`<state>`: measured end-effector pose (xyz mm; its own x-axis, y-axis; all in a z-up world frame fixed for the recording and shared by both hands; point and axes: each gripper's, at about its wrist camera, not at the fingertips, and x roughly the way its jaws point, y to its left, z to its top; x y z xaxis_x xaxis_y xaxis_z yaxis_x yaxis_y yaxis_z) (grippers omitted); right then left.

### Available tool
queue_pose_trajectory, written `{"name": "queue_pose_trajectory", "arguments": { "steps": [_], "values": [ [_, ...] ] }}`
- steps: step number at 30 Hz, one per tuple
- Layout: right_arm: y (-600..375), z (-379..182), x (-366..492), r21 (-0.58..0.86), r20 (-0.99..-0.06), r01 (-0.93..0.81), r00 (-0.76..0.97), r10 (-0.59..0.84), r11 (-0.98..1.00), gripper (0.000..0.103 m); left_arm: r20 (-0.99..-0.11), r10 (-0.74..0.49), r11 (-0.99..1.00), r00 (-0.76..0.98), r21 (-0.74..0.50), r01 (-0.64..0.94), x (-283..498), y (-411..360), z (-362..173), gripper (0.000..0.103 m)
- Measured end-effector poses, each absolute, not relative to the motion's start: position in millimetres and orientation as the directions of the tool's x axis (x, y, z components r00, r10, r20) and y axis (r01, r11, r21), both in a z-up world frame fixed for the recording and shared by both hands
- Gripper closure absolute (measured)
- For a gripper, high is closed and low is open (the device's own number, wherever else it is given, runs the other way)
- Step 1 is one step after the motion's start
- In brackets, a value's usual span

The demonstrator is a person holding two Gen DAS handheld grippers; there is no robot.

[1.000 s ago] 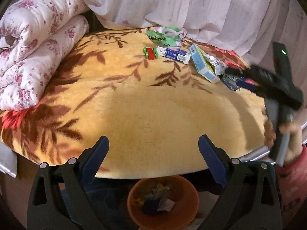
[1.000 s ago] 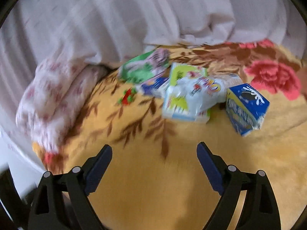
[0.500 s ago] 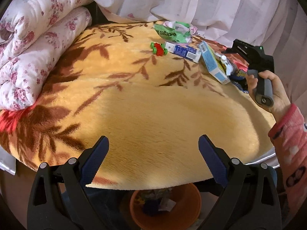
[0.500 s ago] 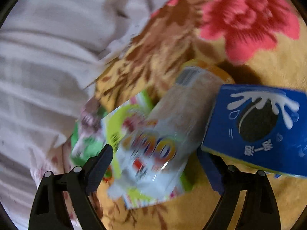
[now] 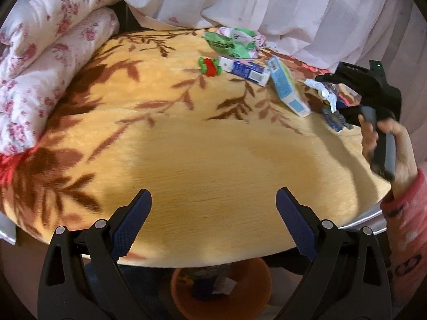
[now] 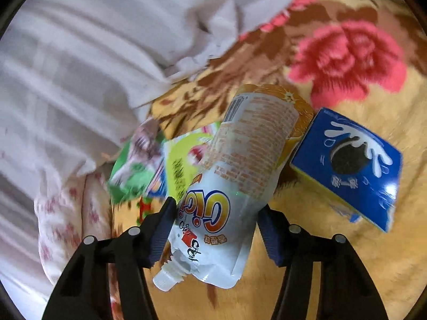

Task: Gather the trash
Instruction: 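Grasp the white juice pouch with the right tool while the left tool grasps the blue box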

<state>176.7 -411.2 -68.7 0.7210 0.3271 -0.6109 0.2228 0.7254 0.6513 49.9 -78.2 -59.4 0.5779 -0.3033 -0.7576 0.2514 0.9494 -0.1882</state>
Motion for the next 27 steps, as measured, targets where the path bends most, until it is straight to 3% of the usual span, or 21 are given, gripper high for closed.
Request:
{"name": "queue_pose_trajectory", "arguments": {
  "steps": [7, 18, 25, 26, 27],
  "values": [
    [-403.5, -45.3, 114.0, 0.583, -0.578, 0.099, 0.748, 0.326, 0.807, 0.050, -0.736, -0.416, 0.908, 0.534, -0.301, 0.292, 90.2, -104.4, -63.0, 0.011],
    [-413.1, -22.3, 37.7, 0.460, -0.563, 0.020, 0.779, 0.275, 0.888, 0.051, -0.646, -0.685, 0.728, 0.337, -0.592, 0.346, 209.8, -193.2, -82.8, 0.011],
    [-414.6, -18.4, 24.2, 0.421, -0.556, -0.003, 0.789, 0.260, 0.907, 0.051, -0.657, -0.706, 0.708, 0.266, -0.638, 0.302, 264.9, -233.2, -104.1, 0.013],
    [-415.7, -18.7, 24.2, 0.422, -0.556, -0.004, 0.789, 0.262, 0.907, 0.051, -0.661, -0.703, 0.710, 0.263, -0.634, 0.308, 268.4, -238.6, -104.4, 0.026],
    [-417.3, -19.7, 23.5, 0.422, -0.557, -0.002, 0.789, 0.261, 0.907, 0.051, -0.659, -0.711, 0.702, 0.246, -0.640, 0.314, 270.8, -243.8, -105.3, 0.047]
  ]
}}
